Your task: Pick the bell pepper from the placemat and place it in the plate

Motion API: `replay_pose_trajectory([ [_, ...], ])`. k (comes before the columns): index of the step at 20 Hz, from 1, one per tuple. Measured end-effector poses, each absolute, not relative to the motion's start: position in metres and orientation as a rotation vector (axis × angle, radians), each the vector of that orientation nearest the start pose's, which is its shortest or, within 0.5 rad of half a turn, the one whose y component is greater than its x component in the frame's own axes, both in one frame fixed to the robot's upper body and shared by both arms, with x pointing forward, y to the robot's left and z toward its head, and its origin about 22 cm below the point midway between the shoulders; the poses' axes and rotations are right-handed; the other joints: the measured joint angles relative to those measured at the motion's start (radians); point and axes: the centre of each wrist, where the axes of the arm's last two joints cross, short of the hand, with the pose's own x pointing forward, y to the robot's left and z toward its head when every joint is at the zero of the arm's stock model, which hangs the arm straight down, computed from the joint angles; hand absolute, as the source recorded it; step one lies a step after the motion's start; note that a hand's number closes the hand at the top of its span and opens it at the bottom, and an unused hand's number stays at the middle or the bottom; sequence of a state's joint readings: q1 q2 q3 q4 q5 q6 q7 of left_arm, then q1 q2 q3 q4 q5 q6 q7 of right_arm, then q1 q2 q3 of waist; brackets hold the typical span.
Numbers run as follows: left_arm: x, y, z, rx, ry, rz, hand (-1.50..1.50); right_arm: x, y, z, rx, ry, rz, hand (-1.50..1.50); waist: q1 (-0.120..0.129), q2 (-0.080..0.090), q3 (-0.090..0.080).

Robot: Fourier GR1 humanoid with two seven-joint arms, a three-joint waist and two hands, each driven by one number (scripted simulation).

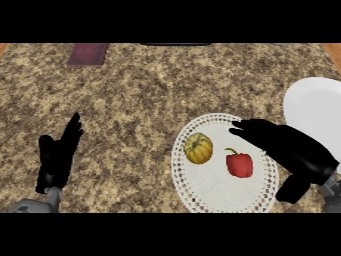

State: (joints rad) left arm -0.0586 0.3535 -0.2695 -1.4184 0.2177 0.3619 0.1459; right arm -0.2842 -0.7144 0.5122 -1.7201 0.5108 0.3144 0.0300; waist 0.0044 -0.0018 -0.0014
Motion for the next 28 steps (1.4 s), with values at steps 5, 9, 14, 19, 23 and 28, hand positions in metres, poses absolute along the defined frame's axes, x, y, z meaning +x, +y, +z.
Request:
replay_pose_trajectory([
  [5, 0.250, 0.247, -0.011, 0.244, -1.293, -0.033, 0.00, 0.264, -0.216, 0.091, -0.445, -1.291, 1.676, -1.50, -0.001, 0.001, 0.001],
  [9, 0.250, 0.250, -0.008, 0.239, -1.292, -0.033, 0.00, 0.274, -0.209, 0.086, -0.453, -1.248, 1.682, -1.50, 0.000, 0.001, 0.001],
  [14, 0.244, 0.252, -0.014, 0.246, -1.284, -0.030, 0.00, 0.271, -0.211, 0.074, -0.442, -1.226, 1.707, -1.50, -0.002, 0.001, 0.001],
  [19, 0.246, 0.251, -0.013, 0.248, -1.282, -0.034, 0.00, 0.272, -0.204, 0.067, -0.439, -1.205, 1.716, -1.50, -0.002, 0.001, 0.001],
  [23, 0.251, 0.245, -0.010, 0.245, -1.285, -0.036, 0.00, 0.271, -0.200, 0.059, -0.429, -1.197, 1.719, -1.50, -0.003, 0.002, 0.001],
  [28, 0.244, 0.245, -0.013, 0.245, -1.289, -0.027, 0.00, 0.274, -0.206, 0.045, -0.431, -1.179, 1.724, -1.50, -0.002, 0.002, 0.001],
])
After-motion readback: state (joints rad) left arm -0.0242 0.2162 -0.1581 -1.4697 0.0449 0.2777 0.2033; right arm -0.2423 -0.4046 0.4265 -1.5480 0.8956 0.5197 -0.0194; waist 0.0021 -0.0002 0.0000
